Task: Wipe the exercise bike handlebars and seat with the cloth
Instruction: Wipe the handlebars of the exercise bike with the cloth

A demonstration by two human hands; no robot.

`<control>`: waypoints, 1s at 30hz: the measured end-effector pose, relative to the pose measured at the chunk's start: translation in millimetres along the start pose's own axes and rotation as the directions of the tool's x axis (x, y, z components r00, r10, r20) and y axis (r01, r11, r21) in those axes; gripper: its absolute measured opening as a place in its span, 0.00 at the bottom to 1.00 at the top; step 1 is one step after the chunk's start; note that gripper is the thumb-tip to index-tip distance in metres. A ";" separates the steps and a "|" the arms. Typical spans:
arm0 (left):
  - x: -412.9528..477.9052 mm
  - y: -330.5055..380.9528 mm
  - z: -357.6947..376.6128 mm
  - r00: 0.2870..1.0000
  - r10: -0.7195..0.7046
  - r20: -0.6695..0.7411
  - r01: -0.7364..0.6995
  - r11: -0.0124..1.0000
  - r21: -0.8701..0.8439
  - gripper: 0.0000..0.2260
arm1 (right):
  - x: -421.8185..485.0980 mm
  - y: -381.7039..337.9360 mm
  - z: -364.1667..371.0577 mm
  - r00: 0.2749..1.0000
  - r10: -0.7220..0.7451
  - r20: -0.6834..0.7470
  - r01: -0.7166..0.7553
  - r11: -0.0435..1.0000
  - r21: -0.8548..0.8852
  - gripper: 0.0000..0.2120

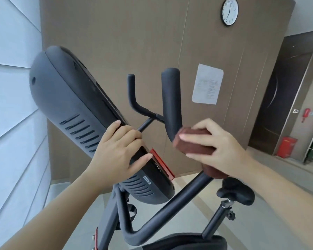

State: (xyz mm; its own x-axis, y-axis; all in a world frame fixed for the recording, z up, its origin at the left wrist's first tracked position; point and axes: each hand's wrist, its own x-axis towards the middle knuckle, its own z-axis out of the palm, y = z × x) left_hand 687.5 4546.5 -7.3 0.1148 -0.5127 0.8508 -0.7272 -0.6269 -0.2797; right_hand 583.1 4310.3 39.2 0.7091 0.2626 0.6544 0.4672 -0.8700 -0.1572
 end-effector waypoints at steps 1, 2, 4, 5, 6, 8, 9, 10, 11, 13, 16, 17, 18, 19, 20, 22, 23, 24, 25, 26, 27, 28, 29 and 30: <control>3.0 4.5 -0.8 1.000 0.011 -0.012 -0.011 1.000 -0.021 0.19 | -12.8 8.6 -3.8 0.998 0.010 0.067 -0.006 0.998 -0.069 0.21; 7.0 9.8 -2.7 0.999 0.024 -0.032 -0.025 0.999 -0.041 0.19 | -21.7 15.8 -10.0 0.992 0.048 0.117 -0.033 0.992 -0.124 0.20; 16.7 21.5 -5.9 0.994 0.057 -0.093 -0.062 0.997 -0.053 0.18 | -29.5 25.4 -24.4 0.975 0.122 0.185 -0.094 0.984 -0.151 0.19; 22.3 26.8 -6.4 0.990 0.075 -0.116 -0.081 0.996 -0.047 0.17 | -27.9 28.5 -30.4 0.975 0.129 0.182 -0.108 0.987 -0.120 0.20; 28.0 31.5 -6.1 0.988 0.087 -0.124 -0.093 0.995 -0.041 0.17 | -23.1 30.4 -33.9 0.982 0.125 0.145 -0.117 0.991 -0.061 0.20; 38.3 39.2 -2.4 0.989 0.092 -0.113 -0.096 0.995 -0.035 0.16 | -5.5 31.2 -31.9 0.994 0.109 0.003 -0.109 0.988 0.109 0.21; 42.4 42.3 0.9 0.991 0.089 -0.102 -0.092 0.996 -0.022 0.18 | 5.3 30.3 -27.6 0.994 0.103 -0.037 -0.095 0.981 0.171 0.21; 45.1 45.1 4.9 0.993 0.087 -0.083 -0.088 0.996 -0.003 0.19 | 14.7 29.4 -22.5 0.995 0.096 -0.023 -0.089 0.975 0.205 0.21; 46.7 47.5 9.1 0.994 0.085 -0.062 -0.084 0.996 0.016 0.21 | 21.1 30.4 -17.9 0.996 0.088 0.034 -0.094 0.971 0.220 0.21; 46.4 50.4 17.0 0.996 0.072 -0.045 -0.070 0.996 0.047 0.23 | 22.1 38.2 -14.3 0.982 0.081 0.170 -0.122 0.963 0.241 0.22; 44.6 54.2 24.8 0.998 0.029 -0.063 -0.024 0.996 0.091 0.24 | 4.0 64.8 -27.2 0.957 0.008 0.291 -0.069 0.977 0.203 0.21; 44.9 55.8 26.0 0.998 0.013 -0.067 -0.006 0.995 0.098 0.24 | -3.5 75.0 -34.3 0.946 -0.012 0.325 -0.052 0.981 0.188 0.21; 45.7 57.9 26.8 0.997 -0.004 -0.071 0.011 0.995 0.099 0.25 | -10.6 84.6 -41.2 0.930 -0.021 0.368 -0.046 0.984 0.173 0.21; 46.5 60.3 26.8 0.997 -0.019 -0.073 0.027 0.995 0.097 0.25 | -16.8 93.0 -47.7 0.910 -0.024 0.414 -0.042 0.988 0.151 0.20; 47.2 63.4 26.2 0.997 -0.032 -0.073 0.039 0.995 0.094 0.25 | -21.2 99.0 -53.2 0.891 -0.031 0.453 -0.032 0.991 0.130 0.19; 49.0 71.2 23.6 0.997 -0.039 -0.060 0.045 0.994 0.097 0.24 | -20.4 102.2 -60.3 0.880 -0.062 0.471 -0.012 0.988 0.152 0.18; 50.9 76.3 22.6 0.998 -0.033 -0.046 0.038 0.994 0.102 0.23 | -14.5 100.0 -60.2 0.896 -0.086 0.436 -0.007 0.978 0.207 0.17; 52.8 81.9 22.5 0.999 -0.026 -0.024 0.029 0.994 0.101 0.23 | -6.4 96.2 -57.2 0.920 -0.105 0.377 -0.003 0.961 0.275 0.16; 54.4 87.9 22.8 1.000 -0.024 0.002 0.024 0.995 0.094 0.22 | 1.9 91.5 -51.9 0.941 -0.119 0.318 0.010 0.946 0.324 0.17; 55.9 93.5 23.3 0.999 -0.032 0.027 0.029 0.996 0.083 0.22 | 9.1 87.1 -46.1 0.949 -0.137 0.285 0.033 0.939 0.343 0.18; 56.8 98.7 23.9 0.998 -0.049 0.048 0.046 0.996 0.073 0.22 | 13.5 84.9 -40.7 0.944 -0.154 0.292 0.047 0.938 0.343 0.19; 57.8 103.3 24.5 0.995 -0.075 0.065 0.071 0.996 0.062 0.21 | 13.8 86.4 -37.0 0.933 -0.158 0.324 0.040 0.938 0.344 0.20; 58.2 107.2 25.1 0.992 -0.102 0.077 0.099 0.994 0.052 0.21 | 9.6 91.6 -36.5 0.918 -0.152 0.367 0.015 0.936 0.351 0.20; 58.1 110.5 25.3 0.988 -0.129 0.082 0.126 0.991 0.045 0.21 | 2.1 100.4 -38.5 0.905 -0.142 0.400 -0.011 0.934 0.357 0.20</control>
State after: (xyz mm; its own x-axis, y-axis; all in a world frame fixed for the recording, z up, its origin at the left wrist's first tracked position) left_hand 630.9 4432.6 0.0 0.2628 -0.4741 0.8403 -0.6758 -0.7121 -0.1904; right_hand 611.2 4207.4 53.3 0.7868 0.5287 0.3185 0.6172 -0.6668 -0.4177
